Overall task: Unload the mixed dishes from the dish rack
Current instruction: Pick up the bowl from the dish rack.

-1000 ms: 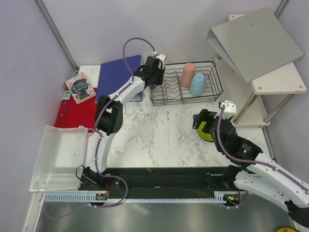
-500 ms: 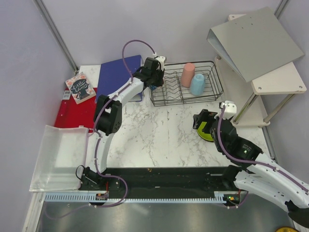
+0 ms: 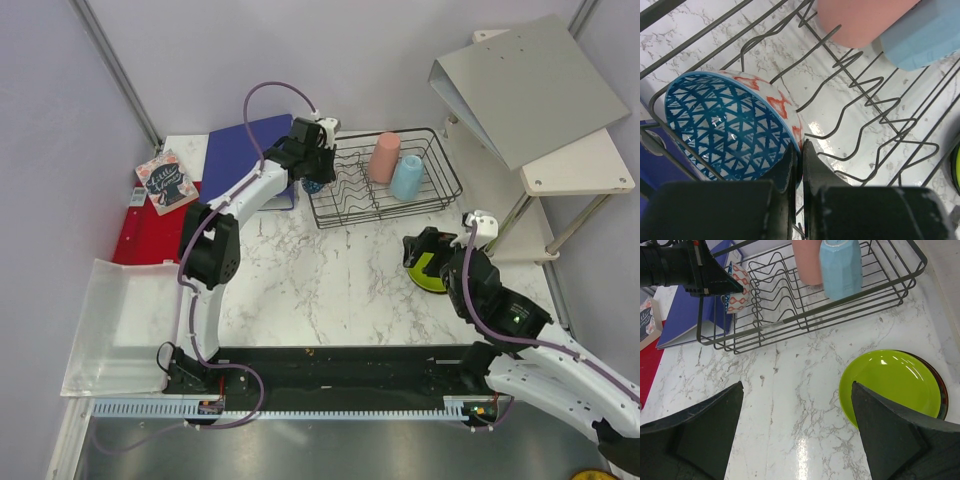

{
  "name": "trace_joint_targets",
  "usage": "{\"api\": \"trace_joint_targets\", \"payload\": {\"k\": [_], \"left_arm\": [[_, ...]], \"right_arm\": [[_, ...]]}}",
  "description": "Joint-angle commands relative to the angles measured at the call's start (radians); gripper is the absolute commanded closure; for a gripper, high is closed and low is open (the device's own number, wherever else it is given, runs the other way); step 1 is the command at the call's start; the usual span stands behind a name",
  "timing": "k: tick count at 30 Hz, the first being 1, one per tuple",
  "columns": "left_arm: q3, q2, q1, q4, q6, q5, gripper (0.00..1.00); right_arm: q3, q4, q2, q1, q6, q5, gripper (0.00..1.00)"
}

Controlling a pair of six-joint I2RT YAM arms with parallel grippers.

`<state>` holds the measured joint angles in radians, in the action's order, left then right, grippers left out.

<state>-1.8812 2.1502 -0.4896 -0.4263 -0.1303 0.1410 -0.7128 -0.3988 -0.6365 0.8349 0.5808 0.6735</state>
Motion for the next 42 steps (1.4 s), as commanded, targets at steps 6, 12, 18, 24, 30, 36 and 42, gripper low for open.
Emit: {"api": "trace_joint_targets", "payload": {"k": [6, 12, 18, 24, 30, 36, 42], "left_arm": [[0.065, -0.078, 0.114, 0.208, -0.156, 0.264, 0.98], [0.103, -0.024, 0.149, 0.320, -0.262, 0.370, 0.98], [0.067, 0.055, 0.180, 0.414, -0.351, 0.483, 0.98], [0.014, 0.149, 0.241, 0.677, -0.589, 0.687, 0.98], [-0.061, 0.209, 0.275, 0.744, -0.698, 0.766, 0.98], [-0.026, 0.151, 0.279, 0.848, -0.756, 0.838, 0.98], [0.042, 0.016, 0.289, 0.868, -0.758, 0.890, 0.98]], "right_arm": [[0.015, 0.000, 0.054, 0.001, 0.025, 0.001, 0.04], [0.015, -0.008, 0.047, 0.000, 0.016, 0.015, 0.04], [0.009, -0.008, 0.023, 0.000, -0.001, 0.029, 0.04], [0.000, -0.006, -0.006, 0.001, -0.015, 0.040, 0.04], [-0.005, -0.005, -0.023, 0.000, -0.022, 0.051, 0.04], [-0.002, 0.002, -0.026, 0.000, -0.013, 0.040, 0.04], [0.004, 0.000, -0.003, 0.000, -0.013, 0.035, 0.04]]}}
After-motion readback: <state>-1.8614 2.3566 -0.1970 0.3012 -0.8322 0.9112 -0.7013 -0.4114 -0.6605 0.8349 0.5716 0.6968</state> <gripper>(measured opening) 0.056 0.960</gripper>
